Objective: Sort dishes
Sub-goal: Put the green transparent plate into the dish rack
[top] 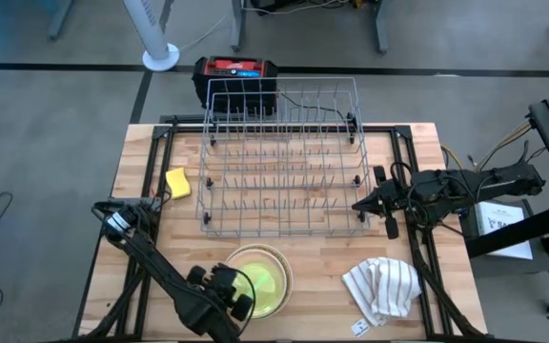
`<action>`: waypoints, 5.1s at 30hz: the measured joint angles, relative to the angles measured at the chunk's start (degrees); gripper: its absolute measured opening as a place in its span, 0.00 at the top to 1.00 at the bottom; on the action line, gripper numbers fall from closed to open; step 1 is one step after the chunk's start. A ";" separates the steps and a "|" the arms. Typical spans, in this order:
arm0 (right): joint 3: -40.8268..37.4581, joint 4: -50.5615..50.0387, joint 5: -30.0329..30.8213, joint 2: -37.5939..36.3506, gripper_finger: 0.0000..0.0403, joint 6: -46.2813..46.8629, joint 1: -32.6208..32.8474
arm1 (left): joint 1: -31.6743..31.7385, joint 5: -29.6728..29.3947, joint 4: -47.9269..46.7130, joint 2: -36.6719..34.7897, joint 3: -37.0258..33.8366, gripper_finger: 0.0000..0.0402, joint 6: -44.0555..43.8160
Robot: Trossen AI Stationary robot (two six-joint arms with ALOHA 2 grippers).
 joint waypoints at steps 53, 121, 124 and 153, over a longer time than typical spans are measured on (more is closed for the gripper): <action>0.00 -0.04 0.02 -0.02 1.00 -0.44 0.01 | 1.05 -9.96 -15.73 -0.07 20.30 1.00 11.58; 0.00 -1.27 0.04 -0.01 1.00 -1.51 -0.01 | 61.11 -48.18 -15.49 -22.92 21.79 1.00 94.70; 0.00 -1.29 0.03 0.00 1.00 -1.51 -0.01 | 63.30 -48.13 -15.30 -22.18 21.79 1.00 93.20; -0.09 -1.40 0.02 -0.01 1.00 -1.27 -0.02 | 72.36 -43.66 -15.17 -10.53 21.79 1.00 91.30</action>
